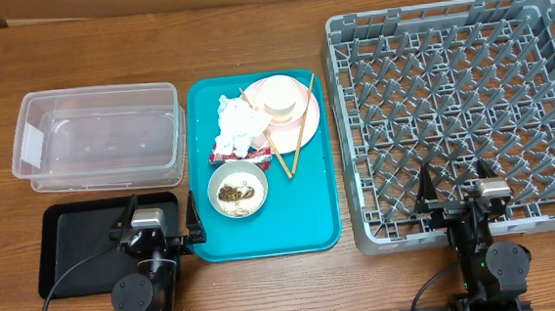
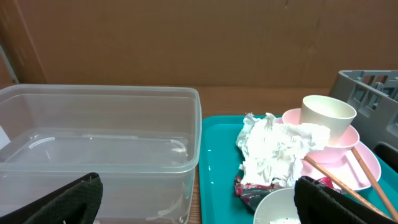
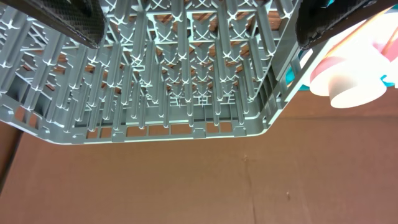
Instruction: Sort waste into correct bins and load items into the dishwasher
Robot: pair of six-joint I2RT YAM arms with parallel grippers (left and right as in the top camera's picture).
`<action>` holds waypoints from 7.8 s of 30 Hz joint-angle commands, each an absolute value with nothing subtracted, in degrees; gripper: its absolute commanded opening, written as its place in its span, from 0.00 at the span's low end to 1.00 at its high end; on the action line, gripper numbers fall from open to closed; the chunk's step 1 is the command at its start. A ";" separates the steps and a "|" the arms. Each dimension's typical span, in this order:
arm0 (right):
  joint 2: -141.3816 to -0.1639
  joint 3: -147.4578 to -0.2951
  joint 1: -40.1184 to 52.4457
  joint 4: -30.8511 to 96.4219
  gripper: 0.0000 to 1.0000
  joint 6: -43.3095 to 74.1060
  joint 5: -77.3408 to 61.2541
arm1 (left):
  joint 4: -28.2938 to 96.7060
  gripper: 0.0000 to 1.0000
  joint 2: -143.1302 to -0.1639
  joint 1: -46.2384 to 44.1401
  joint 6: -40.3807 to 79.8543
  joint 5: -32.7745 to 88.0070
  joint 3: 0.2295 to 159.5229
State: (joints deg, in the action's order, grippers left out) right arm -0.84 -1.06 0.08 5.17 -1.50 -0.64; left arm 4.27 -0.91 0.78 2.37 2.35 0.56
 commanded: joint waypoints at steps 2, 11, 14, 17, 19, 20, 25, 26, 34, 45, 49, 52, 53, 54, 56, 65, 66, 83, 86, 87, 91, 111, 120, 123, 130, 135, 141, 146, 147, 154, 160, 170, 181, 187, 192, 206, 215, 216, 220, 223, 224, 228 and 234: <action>-0.16 -0.47 -0.03 4.82 1.00 -1.56 -0.75 | 4.25 1.00 -0.36 0.73 1.41 2.81 0.27; -0.16 -0.47 -0.03 4.82 1.00 -1.56 -0.75 | 4.25 1.00 -0.36 0.73 1.41 2.79 0.27; -0.16 -0.47 -0.03 4.82 1.00 -1.56 -0.75 | 4.25 1.00 -0.36 0.73 1.41 2.79 0.27; -0.16 -0.47 -0.03 4.82 1.00 -1.56 -0.75 | 4.25 1.00 -0.36 0.73 1.41 2.79 0.27; -0.16 -0.47 -0.03 4.82 1.00 -1.56 -0.75 | 4.25 1.00 -0.36 0.73 1.41 2.79 0.27; -0.16 -0.47 -0.03 4.82 1.00 -1.56 -0.75 | 4.25 1.00 -0.36 0.73 1.41 2.79 0.27; -0.16 -0.47 -0.03 4.82 1.00 -1.56 -0.75 | 4.25 1.00 -0.36 0.73 1.41 2.79 0.27; -0.16 -0.47 -0.03 4.82 1.00 -1.56 -0.75 | 4.25 1.00 -0.36 0.73 1.41 2.79 0.27; -0.16 -0.47 -0.03 4.82 1.00 -1.56 -0.75 | 4.25 1.00 -0.36 0.73 1.41 2.79 0.27; -0.16 -0.47 -0.03 4.82 1.00 -1.56 -0.75 | 4.25 1.00 -0.36 0.73 1.41 2.79 0.27; -0.16 -0.47 -0.03 4.82 1.00 -1.56 -0.75 | 4.25 1.00 -0.36 0.73 1.41 2.79 0.27; -0.16 -0.47 -0.03 4.82 1.00 -1.56 -0.75 | 4.25 1.00 -0.36 0.73 1.41 2.79 0.27; -0.16 -0.47 -0.03 4.82 1.00 -1.56 -0.75 | 4.25 1.00 -0.36 0.73 1.41 2.79 0.27; -0.16 -0.47 -0.03 4.82 1.00 -1.56 -0.75 | 4.25 1.00 -0.36 0.73 1.41 2.79 0.27; -0.16 -0.47 -0.03 4.82 1.00 -1.56 -0.75 | 4.25 1.00 -0.36 0.73 1.41 2.79 0.27; -0.16 -0.47 -0.03 4.82 1.00 -1.56 -0.75 | 4.25 1.00 -0.36 0.73 1.41 2.79 0.27; -0.16 -0.47 -0.03 4.82 1.00 -1.56 -0.75 | 4.25 0.99 -0.36 0.73 1.41 2.79 0.27; -0.16 -0.47 -0.03 4.82 1.00 -1.56 -0.75 | 4.23 1.00 -0.36 0.73 1.50 3.05 0.27; -0.16 -0.47 -0.03 4.82 1.00 -1.56 -0.75 | 1.63 1.00 -0.36 0.73 0.30 2.94 0.27; -0.16 -0.47 -0.03 4.82 1.00 -1.56 -0.75 | 0.95 1.00 -0.36 0.73 0.67 4.29 0.27; -0.16 -0.47 -0.03 4.82 1.00 -1.56 -0.75 | 3.46 1.00 -0.36 0.73 3.84 10.44 1.72; -0.16 -0.47 -0.03 4.82 1.00 -1.56 -0.75 | 53.95 1.00 -43.81 0.69 4.95 16.84 60.42; -0.16 -0.47 -0.03 4.82 1.00 -1.56 -0.75 | 74.74 1.00 -68.05 0.73 4.93 17.72 79.70; -0.16 -0.47 -0.03 4.82 1.00 -1.56 -0.75 | 75.33 1.00 -72.20 0.73 2.17 21.12 79.83; -0.16 -0.47 -0.03 4.82 1.00 -1.56 -0.75 | 79.55 0.04 -77.56 0.78 4.19 18.24 79.68; -0.16 -0.47 -0.03 4.82 1.00 -1.56 -0.75 | 80.29 0.04 -74.67 0.73 18.46 -1.91 78.87; -0.16 -0.47 -0.03 4.82 1.00 -1.56 -0.75 | 79.94 0.04 -71.20 0.60 21.80 0.10 74.02; -0.16 -0.47 -0.03 4.82 1.00 -1.56 -0.75 | 68.93 0.04 -71.20 -6.63 16.99 13.61 61.65; -0.16 -0.47 -0.03 4.82 1.00 -1.54 -0.75 | 66.89 0.04 -71.24 -8.32 17.96 13.61 60.23; -0.16 -0.47 -0.03 4.82 1.00 -1.56 -0.75 | 52.40 0.17 -74.11 -21.98 23.49 12.23 55.02; -0.16 -0.47 -0.03 4.82 1.00 -1.56 -0.75 | 43.38 0.28 -80.53 -31.14 27.83 1.48 55.00; -0.16 -0.47 -0.03 4.82 1.00 -1.56 -0.75 | 35.79 0.32 -91.39 -35.14 27.94 -7.49 55.00; -0.16 -0.47 -0.03 4.82 1.00 -1.56 -0.75 | 35.51 0.22 -94.35 -35.14 27.92 -7.42 55.00; -0.16 -0.47 -0.03 4.82 1.00 -1.56 -0.75 | 35.48 0.08 -94.32 -35.29 27.92 -7.40 55.02; -0.16 -0.47 -0.03 4.82 1.00 -1.56 -0.75 | 35.64 0.04 -94.28 -35.27 27.92 -7.44 55.02; -0.16 -0.47 -0.03 4.82 1.00 -1.56 -0.75 | 53.80 0.04 -85.97 -35.22 26.17 -5.67 67.42; -0.16 -0.47 -0.03 4.82 1.00 -1.56 -0.75 | 64.82 0.04 -82.70 -30.04 22.06 -1.21 70.78; -0.16 -0.47 -0.03 4.82 1.00 -1.56 -0.75 | 65.76 0.04 -82.70 -28.67 21.10 0.38 70.78; -0.16 -0.47 -0.03 4.82 1.00 -1.56 -0.75 | 67.66 0.04 -82.70 -22.98 17.58 7.11 70.78; -0.16 -0.47 -0.03 4.82 1.00 -1.56 -0.75 | 68.97 0.04 -82.70 -18.55 14.52 10.66 70.78; -0.16 -0.47 -0.03 4.82 1.00 -1.56 -0.75 | 69.49 0.04 -82.70 -17.39 13.85 11.07 70.78; -0.16 -0.47 -0.03 4.82 1.00 -1.56 -0.75 | 71.70 0.04 -82.70 -12.75 11.60 11.25 70.54; -0.16 -0.47 -0.03 4.82 1.00 -1.56 -0.75 | 72.95 0.04 -82.70 -8.23 9.76 11.00 69.60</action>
